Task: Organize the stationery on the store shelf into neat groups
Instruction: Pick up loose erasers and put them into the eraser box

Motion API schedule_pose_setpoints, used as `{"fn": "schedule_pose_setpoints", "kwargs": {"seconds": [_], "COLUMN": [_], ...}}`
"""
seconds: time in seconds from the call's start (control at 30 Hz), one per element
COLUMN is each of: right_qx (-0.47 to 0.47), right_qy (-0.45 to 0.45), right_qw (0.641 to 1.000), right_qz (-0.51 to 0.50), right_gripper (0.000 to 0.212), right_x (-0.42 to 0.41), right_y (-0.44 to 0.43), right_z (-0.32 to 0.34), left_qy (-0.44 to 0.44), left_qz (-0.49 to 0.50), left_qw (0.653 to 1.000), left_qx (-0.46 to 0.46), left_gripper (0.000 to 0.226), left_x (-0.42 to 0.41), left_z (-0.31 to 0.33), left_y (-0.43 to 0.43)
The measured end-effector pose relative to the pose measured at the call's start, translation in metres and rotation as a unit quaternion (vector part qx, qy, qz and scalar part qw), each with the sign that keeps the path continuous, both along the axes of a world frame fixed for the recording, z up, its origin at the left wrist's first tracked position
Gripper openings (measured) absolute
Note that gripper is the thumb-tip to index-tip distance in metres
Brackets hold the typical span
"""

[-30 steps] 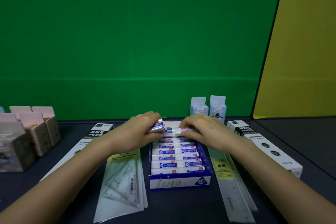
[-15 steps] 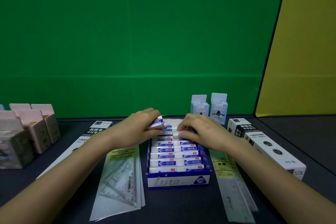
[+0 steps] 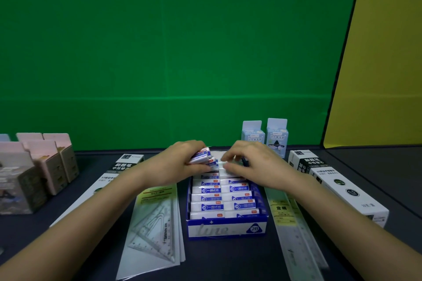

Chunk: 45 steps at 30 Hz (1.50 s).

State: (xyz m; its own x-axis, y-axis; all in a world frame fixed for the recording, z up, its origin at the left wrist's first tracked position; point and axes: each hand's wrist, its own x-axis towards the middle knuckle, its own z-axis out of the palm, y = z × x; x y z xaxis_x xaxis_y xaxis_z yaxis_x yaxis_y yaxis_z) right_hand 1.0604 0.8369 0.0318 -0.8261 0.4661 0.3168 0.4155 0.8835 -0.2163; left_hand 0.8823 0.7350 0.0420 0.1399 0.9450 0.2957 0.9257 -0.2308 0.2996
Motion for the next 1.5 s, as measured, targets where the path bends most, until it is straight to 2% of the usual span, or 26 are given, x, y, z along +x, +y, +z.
{"fn": "schedule_pose_setpoints", "kwargs": {"seconds": [0.13, 0.3, 0.5, 0.63, 0.77, 0.9, 1.0, 1.17, 1.33, 1.5], "right_qx": [-0.166, -0.325, -0.396, -0.361, -0.243, -0.153, -0.106, -0.079, 0.024, 0.086], "right_qy": [0.089, 0.136, 0.14, 0.158, 0.139, 0.123, 0.109, 0.079, 0.024, 0.006], "right_qw": [0.982, 0.935, 0.906, 0.919, 0.96, 0.98, 0.988, 0.994, 0.999, 0.996], "right_qz": [0.021, 0.037, 0.042, 0.023, -0.009, -0.017, -0.021, -0.009, -0.025, -0.016], "right_gripper": [0.033, 0.024, 0.014, 0.007, 0.004, 0.013, 0.015, 0.018, 0.022, 0.024], "right_x": [-0.006, -0.013, -0.015, -0.014, -0.016, -0.023, -0.024, -0.022, -0.023, -0.025], "right_y": [-0.01, -0.016, -0.015, -0.011, -0.009, -0.012, -0.013, -0.014, -0.016, -0.016], "right_z": [0.008, 0.009, 0.01, 0.01, 0.003, -0.007, -0.007, -0.005, -0.005, -0.005], "left_qy": [-0.027, -0.045, -0.034, 0.016, 0.032, 0.029, 0.024, 0.021, 0.022, 0.026], "left_qz": [-0.014, -0.007, -0.001, 0.035, 0.059, 0.063, 0.067, 0.069, 0.069, 0.064], "left_qw": [0.999, 0.999, 0.999, 0.999, 0.997, 0.997, 0.997, 0.997, 0.997, 0.997], "left_qx": [0.012, 0.006, -0.011, 0.01, 0.028, 0.031, 0.023, 0.019, 0.021, 0.023], "left_gripper": [0.014, 0.022, 0.023, 0.023, 0.024, 0.025, 0.025, 0.023, 0.024, 0.022], "left_x": [0.002, -0.001, -0.002, -0.01, -0.017, -0.017, -0.018, -0.019, -0.019, -0.018], "left_z": [0.0, -0.003, 0.001, 0.008, 0.015, 0.014, 0.011, 0.009, 0.01, 0.009], "left_y": [-0.001, -0.001, -0.006, -0.016, -0.025, -0.027, -0.027, -0.028, -0.027, -0.026]}}
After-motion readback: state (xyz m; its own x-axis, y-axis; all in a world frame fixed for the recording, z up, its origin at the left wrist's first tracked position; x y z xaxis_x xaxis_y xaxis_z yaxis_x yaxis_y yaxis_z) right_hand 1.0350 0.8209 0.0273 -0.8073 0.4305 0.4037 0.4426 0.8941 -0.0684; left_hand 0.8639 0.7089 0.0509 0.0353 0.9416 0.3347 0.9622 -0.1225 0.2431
